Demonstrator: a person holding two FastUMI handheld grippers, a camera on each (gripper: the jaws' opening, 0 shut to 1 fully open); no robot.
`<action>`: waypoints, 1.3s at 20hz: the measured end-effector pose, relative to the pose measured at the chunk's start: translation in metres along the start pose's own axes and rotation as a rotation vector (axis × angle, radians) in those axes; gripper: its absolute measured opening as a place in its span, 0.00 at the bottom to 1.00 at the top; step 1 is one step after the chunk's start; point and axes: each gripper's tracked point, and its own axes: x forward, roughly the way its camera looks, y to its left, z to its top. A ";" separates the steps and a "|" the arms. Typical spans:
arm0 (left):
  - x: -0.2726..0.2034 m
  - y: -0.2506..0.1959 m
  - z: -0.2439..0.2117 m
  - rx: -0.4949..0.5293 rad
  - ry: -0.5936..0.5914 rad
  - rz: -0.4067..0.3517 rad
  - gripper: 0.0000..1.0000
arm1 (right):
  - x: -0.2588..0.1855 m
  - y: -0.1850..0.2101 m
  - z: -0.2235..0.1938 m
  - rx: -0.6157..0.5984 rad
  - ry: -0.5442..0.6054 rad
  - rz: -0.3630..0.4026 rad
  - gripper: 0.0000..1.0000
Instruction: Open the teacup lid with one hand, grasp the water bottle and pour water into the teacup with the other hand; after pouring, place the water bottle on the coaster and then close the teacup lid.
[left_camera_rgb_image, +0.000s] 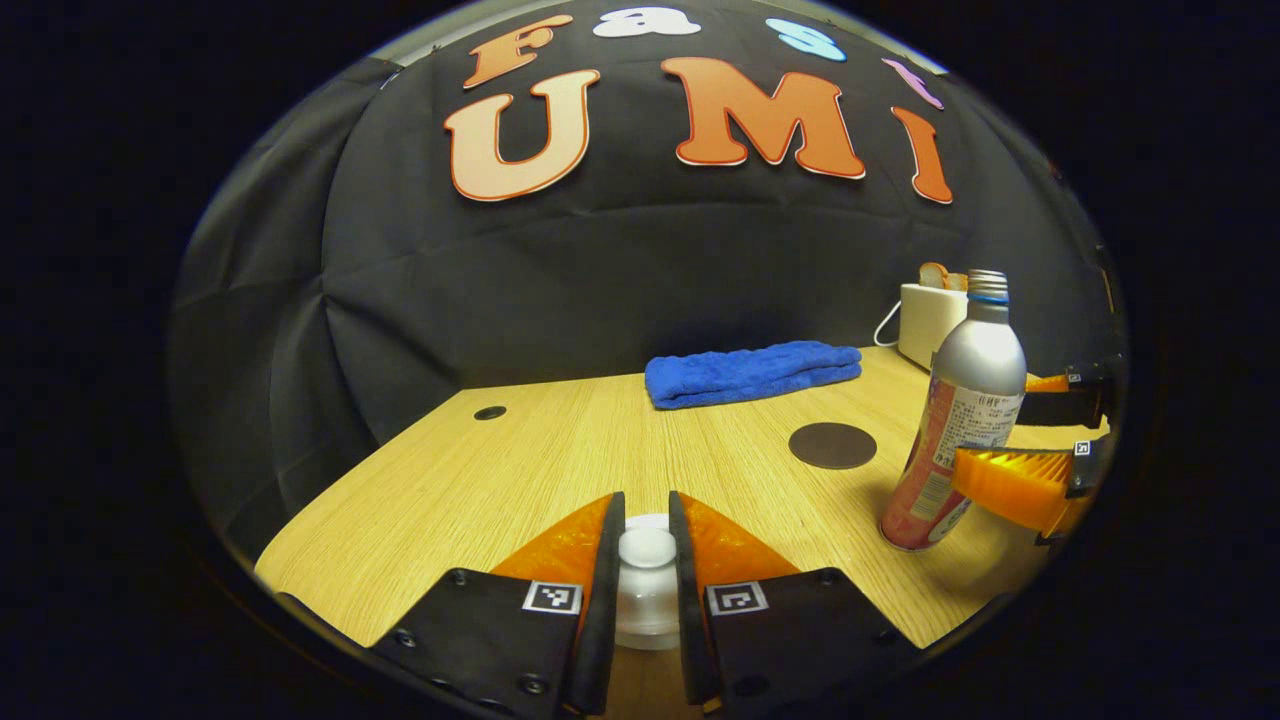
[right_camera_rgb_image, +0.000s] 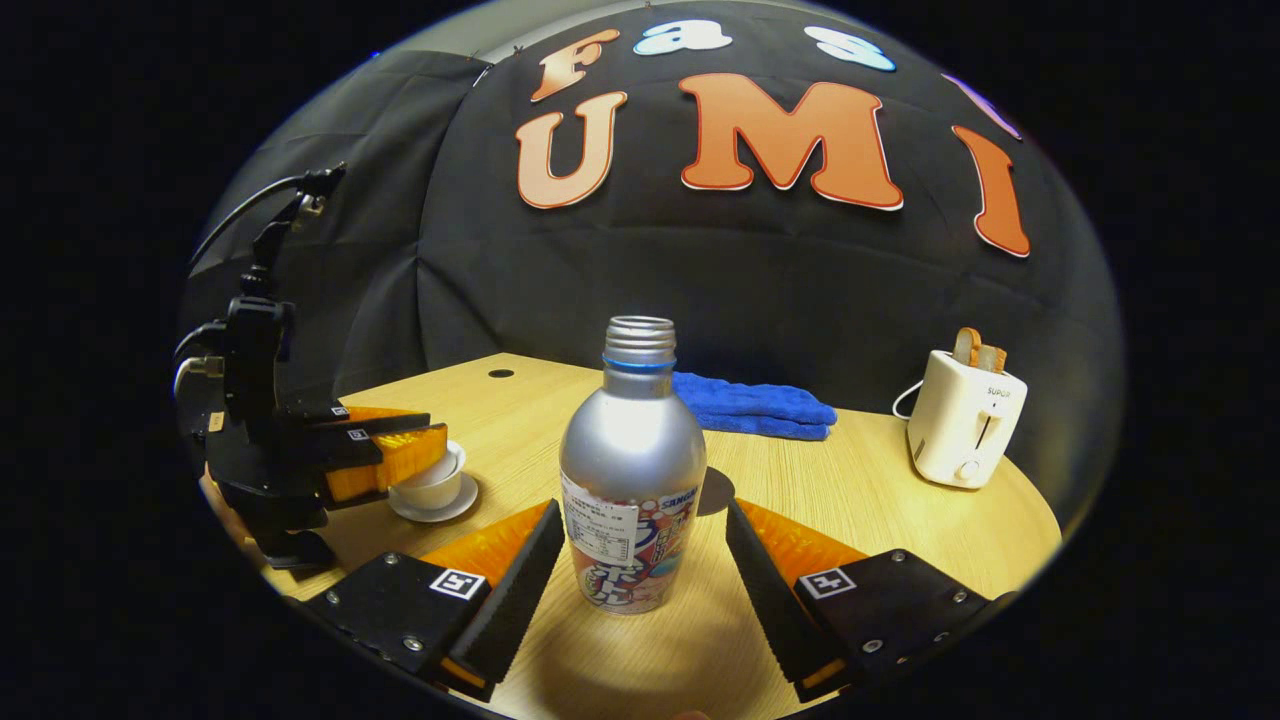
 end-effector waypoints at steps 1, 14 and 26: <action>-0.001 0.002 0.005 -0.003 -0.016 0.008 0.31 | 0.000 0.001 -0.001 0.001 0.007 0.006 0.98; -0.033 0.043 0.038 -0.022 -0.136 0.102 0.31 | 0.017 0.014 -0.031 0.027 0.125 0.022 0.76; -0.055 0.103 0.031 -0.049 -0.129 0.187 0.28 | 0.022 0.008 0.011 -0.392 0.092 -0.051 0.79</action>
